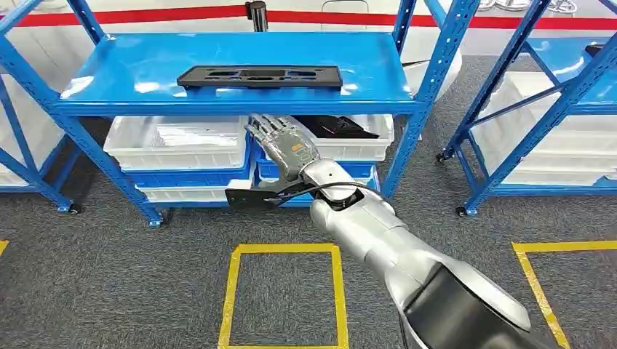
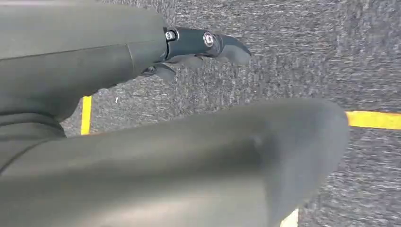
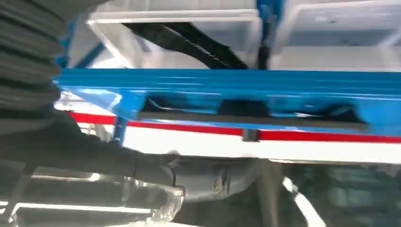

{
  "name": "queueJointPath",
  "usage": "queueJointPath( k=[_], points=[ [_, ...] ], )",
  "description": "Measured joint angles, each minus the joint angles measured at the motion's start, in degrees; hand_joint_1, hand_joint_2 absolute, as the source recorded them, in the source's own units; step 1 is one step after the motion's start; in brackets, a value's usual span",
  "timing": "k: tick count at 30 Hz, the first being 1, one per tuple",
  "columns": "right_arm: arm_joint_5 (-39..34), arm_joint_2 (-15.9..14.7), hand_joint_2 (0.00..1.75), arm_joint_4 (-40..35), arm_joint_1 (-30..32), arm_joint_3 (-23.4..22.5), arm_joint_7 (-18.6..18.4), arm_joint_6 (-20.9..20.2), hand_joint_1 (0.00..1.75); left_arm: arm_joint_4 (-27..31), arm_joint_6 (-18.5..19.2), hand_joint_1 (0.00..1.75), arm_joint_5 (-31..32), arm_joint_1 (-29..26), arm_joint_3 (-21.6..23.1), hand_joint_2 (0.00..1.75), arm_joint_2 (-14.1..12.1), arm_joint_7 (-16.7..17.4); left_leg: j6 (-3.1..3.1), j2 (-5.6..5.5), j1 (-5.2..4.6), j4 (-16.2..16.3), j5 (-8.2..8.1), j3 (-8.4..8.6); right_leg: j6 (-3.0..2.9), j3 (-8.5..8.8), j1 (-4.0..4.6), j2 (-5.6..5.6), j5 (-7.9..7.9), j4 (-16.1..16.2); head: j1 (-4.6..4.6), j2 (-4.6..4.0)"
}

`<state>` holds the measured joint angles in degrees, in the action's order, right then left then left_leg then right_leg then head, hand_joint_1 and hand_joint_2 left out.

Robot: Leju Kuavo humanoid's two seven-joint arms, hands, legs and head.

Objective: Take the parts from the cabinet and place them on the table.

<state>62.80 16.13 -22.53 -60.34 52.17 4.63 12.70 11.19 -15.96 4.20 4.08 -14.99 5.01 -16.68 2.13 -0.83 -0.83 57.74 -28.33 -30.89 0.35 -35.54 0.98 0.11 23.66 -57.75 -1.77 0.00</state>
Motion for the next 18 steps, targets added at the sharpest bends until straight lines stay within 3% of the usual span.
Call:
queueJointPath(
  k=[2, 3, 4, 5, 7, 8, 9, 10, 12, 13, 14, 15, 18],
  points=[
    [0.4, 0.0, 1.75, 0.5, -0.1, 0.0, -1.0, -0.1, 0.0, 0.0, 0.1, 0.0, 0.1, 0.1, 0.0, 0.0, 0.0, 0.0, -0.56, 0.16, 0.34, -0.2, -0.34, 0.18, -0.56, 0.18, -0.13, 0.06, 0.19, 0.4, 0.13, 0.0],
    [0.7, 0.2, 1.75, 0.6, -0.2, 0.0, -1.8, -0.1, 0.0, 0.1, 0.2, 0.0, 0.1, 0.1, 0.0, 0.0, -0.2, 0.0, -0.99, 0.29, 0.68, 0.2, -0.84, 0.28, -1.08, 1.02, -1.29, 0.15, -0.1, 1.3, 0.07, 0.0],
    [0.9, 0.3, 1.75, 0.8, -0.4, 0.0, -2.7, -0.2, 0.0, 0.1, 0.2, 0.0, 0.2, 0.1, 0.0, 0.0, -0.2, 0.0, -1.45, 0.5, 0.65, 1.9, -1.46, -0.25, -1.5, 1.57, -1.28, 0.22, 0.17, 1.7, -0.09, 0.0],
    [1.1, 0.4, 1.75, 1.2, -0.7, 0.0, -3.4, -0.5, 0.0, 0.1, 0.2, 0.0, 0.3, 0.2, 0.0, 0.0, -0.1, 0.0, -1.79, 0.49, 0.88, 5.4, -2.99, -2.13, -1.84, 1.89, -1.3, 0.18, 0.39, 1.8, -0.15, 0.0],
    [1.4, 0.4, 1.75, 1.9, -0.7, 0.0, -4.4, -0.9, 0.0, 0.1, 0.2, 0.0, 0.4, 0.2, 0.0, 0.0, -0.1, 0.0, -2.63, 0.51, 1.59, 14.4, -6.13, -7.57, -2.4, 2.47, -1.37, 0.16, 0.85, 1.7, -0.05, 0.0],
    [1.5, 0.4, 1.75, 2.3, -0.6, 0.0, -5.0, -1.0, 0.0, 0.1, 0.2, 0.0, 0.4, 0.2, 0.0, 0.0, -0.1, 0.1, -3.07, 0.58, 2.02, 17.1, -6.07, -9.86, -2.25, 2.78, -1.42, 0.18, 1.22, 1.7, -0.13, 0.0],
    [1.5, 0.3, 1.75, 2.7, -0.5, 0.0, -5.3, -1.0, 0.0, 0.1, 0.2, 0.0, 0.4, 0.1, 0.0, 0.0, -0.1, 0.1, -3.45, 0.66, 2.43, 16.9, -4.6, -10.74, -2.01, 3.14, -1.57, 0.23, 1.57, 1.7, -0.11, 0.0],
    [1.5, 0.2, 1.75, 3.0, -0.5, 0.0, -5.6, -1.1, 0.0, 0.1, 0.2, 0.0, 0.4, 0.1, 0.0, 0.0, -0.2, 0.1, -3.77, 0.72, 2.81, 14.4, -2.13, -10.45, -1.68, 3.58, -1.8, 0.35, 1.98, 1.6, -0.11, 0.0],
    [1.5, 0.0, 1.75, 3.3, -0.5, -0.1, -6.7, -1.4, 0.0, 0.1, 0.2, 0.0, 0.4, 0.0, 0.0, 0.0, -0.4, 0.0, -4.4, 0.98, 3.5, 5.1, 4.46, -7.08, -0.91, 4.75, -2.3, 0.48, 3.05, 1.3, -0.13, 0.0],
    [1.5, -0.2, 1.75, 3.5, -0.5, -0.2, -7.1, -1.7, 0.0, 0.0, 0.2, 0.0, 0.3, -0.1, 0.0, 0.0, -0.3, 0.0, -4.76, 1.28, 3.81, 1.5, 5.94, -5.81, -0.34, 4.82, -2.07, 0.46, 3.64, 1.2, -0.2, 0.0],
    [1.5, -0.4, 1.75, 3.8, -0.8, -0.4, -7.5, -1.9, 0.0, -0.1, 0.2, 0.0, 0.2, 0.0, -0.1, 0.0, -0.2, 0.0, -4.59, 1.03, 3.13, 0.3, 4.62, -4.84, 0.26, 4.83, -1.55, 0.55, 4.12, 0.8, -0.48, 0.0],
    [1.5, -0.6, 1.75, 3.9, -0.9, -0.5, -7.9, -2.1, 0.0, -0.1, 0.2, 0.0, 0.2, 0.1, 0.0, 0.0, -0.2, -0.1, -3.65, 1.17, 3.1, 0.7, 4.42, -5.18, 0.6, 4.79, -1.52, 0.54, 4.13, 1.0, -0.33, 0.0],
    [1.5, -1.1, 1.75, 4.2, -1.1, -1.2, -8.5, -2.4, 0.0, -0.1, 0.2, 0.0, 0.1, -0.1, -0.1, 0.0, -0.3, -0.1, -2.08, 0.94, 2.68, 0.2, 4.12, -4.79, 1.68, 5.13, -1.35, 0.37, 4.66, 1.3, -0.15, 0.0]
  ],
)
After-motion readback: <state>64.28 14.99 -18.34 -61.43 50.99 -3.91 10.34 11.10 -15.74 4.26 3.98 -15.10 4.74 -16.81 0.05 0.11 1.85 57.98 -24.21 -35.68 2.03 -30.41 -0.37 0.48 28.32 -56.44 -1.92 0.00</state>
